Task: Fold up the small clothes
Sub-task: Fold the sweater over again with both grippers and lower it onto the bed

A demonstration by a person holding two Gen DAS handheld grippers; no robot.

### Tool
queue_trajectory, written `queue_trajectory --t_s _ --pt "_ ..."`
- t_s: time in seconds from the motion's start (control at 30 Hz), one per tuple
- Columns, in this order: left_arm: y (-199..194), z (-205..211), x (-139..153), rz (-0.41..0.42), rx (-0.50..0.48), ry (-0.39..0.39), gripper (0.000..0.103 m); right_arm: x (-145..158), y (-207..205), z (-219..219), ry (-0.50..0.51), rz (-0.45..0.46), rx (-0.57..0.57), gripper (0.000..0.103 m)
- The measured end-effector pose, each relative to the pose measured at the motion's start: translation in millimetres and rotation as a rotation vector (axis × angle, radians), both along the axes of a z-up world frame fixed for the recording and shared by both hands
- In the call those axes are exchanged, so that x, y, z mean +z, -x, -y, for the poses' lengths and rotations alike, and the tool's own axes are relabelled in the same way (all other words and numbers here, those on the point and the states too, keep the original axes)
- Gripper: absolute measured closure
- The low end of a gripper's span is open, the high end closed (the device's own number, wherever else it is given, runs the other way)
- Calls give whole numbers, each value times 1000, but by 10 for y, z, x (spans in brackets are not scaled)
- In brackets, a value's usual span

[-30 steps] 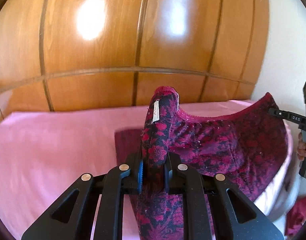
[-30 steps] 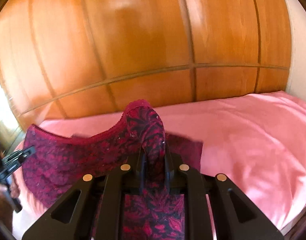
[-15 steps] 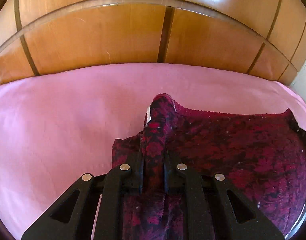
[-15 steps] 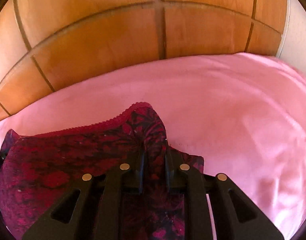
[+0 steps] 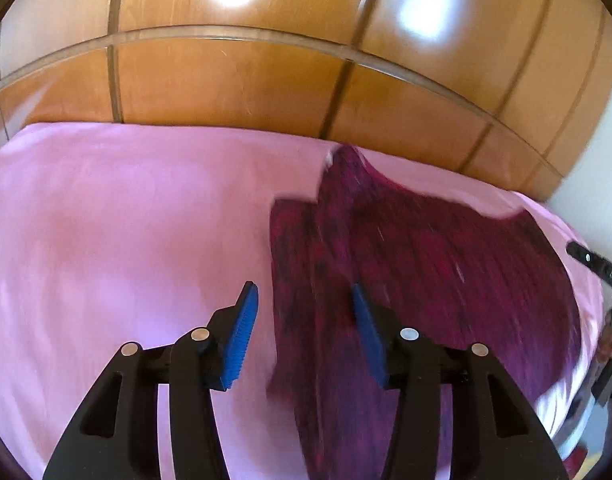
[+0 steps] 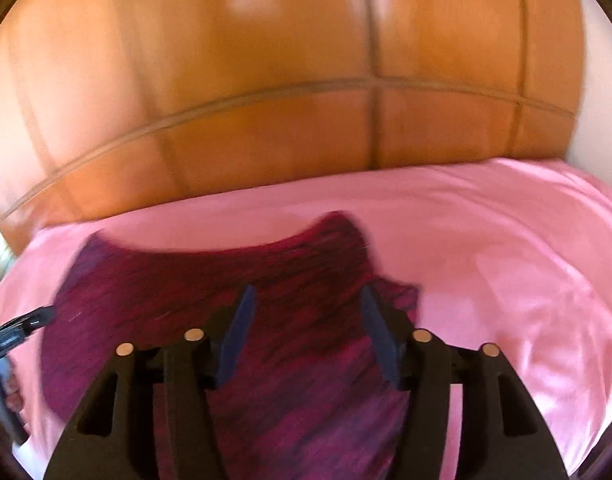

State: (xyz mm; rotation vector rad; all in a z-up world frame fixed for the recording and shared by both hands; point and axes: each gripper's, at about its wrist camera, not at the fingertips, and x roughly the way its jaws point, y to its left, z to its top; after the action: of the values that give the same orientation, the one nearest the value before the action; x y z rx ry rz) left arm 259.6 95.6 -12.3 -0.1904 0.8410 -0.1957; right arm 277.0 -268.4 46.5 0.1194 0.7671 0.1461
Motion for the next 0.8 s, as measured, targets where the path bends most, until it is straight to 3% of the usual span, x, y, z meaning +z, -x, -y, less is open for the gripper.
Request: queue_trajectory --t_s 0.13,0.27,0.53,0.57,0.6,0.63,0.67,0.73,0.8 --pt "454 -25 -91 8 -40 16 53 56 525 -103 31 38 44 38" --pt "769 -35 -243 -1 -69 73 53 -124 810 159 -2 -17 -33 33" --pt "820 -94 -440 -15 -100 218 53 -635 1096 578 -36 -154 -96 35" --pt "789 -112 -459 -25 -99 243 53 -689 1089 585 -44 -162 -87 41" --pt "769 -121 -466 -33 -111 269 56 -734 1084 582 -53 -170 -78 54" --pt "750 -109 -468 -42 -133 294 65 -775 1075 585 -79 -179 -59 59" --pt "743 -106 -475 -46 -144 302 66 -789 1076 590 -91 -180 -54 66" --pt "742 -87 -468 -49 -160 304 82 -759 1069 593 -103 -177 -44 86" --pt "767 -65 -416 -41 -170 296 93 -698 1081 614 -131 -181 -41 90"
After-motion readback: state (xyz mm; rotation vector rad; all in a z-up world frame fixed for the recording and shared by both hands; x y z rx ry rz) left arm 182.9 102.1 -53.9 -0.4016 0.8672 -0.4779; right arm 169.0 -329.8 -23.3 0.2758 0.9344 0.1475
